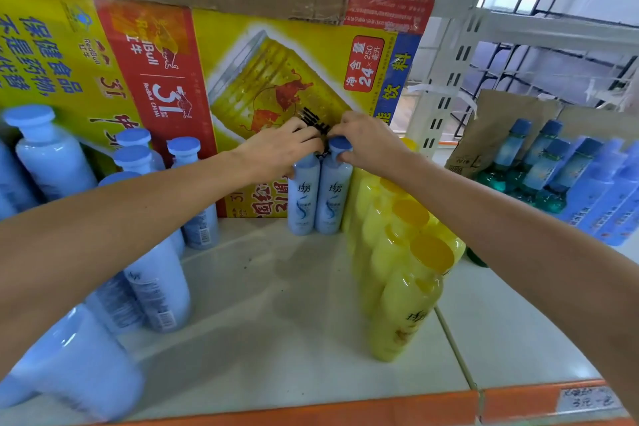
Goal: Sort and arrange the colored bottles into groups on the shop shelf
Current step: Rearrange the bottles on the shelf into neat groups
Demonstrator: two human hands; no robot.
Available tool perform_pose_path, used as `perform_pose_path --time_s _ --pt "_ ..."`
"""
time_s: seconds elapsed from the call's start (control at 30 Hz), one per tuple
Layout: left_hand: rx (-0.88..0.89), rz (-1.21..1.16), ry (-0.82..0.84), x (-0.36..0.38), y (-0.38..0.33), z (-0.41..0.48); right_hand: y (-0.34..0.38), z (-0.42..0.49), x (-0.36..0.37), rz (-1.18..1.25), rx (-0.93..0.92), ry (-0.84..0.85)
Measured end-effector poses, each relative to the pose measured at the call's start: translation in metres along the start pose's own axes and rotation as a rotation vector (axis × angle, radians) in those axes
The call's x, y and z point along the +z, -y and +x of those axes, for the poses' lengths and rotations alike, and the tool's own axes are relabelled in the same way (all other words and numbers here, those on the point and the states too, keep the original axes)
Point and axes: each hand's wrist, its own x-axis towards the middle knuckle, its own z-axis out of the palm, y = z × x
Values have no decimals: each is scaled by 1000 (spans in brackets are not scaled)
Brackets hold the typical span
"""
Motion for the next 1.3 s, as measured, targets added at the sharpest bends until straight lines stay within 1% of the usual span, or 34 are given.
perform_pose_path --time_s 0.07,0.23,0.37,0.5,0.6,0.67,0.77,0.97,1.07,1.13,1.3 --pt "-7 17 -7 0 -2 0 0 1 0 8 -1 0" --pt "-99 -90 -25 -4 -7 -1 0 0 -2 -20 -15 8" --pt "-100 -111 -17 -8 -4 2 -4 -2 -7 -37 -34 21" --pt "-128 -296 4 -18 3 2 -8 -8 -14 21 -54 40" --pt "-156 -493 89 -29 8 -3 -10 -12 -17 58 -79 108" --pt "-158 -570 137 -37 11 -8 -11 -14 -20 85 -86 139" --pt "-176 -545 173 -50 21 -23 -11 -15 -28 149 -100 132" --pt "-264 -499 91 -77 48 -75 11 -7 -40 258 -194 66" --pt "-330 -446 73 -85 57 -106 33 5 -44 343 -273 86" --pt "-377 -424 92 -88 62 -127 49 15 -45 392 -313 108" --pt "-469 -426 139 -87 75 -169 94 42 -38 407 -395 194"
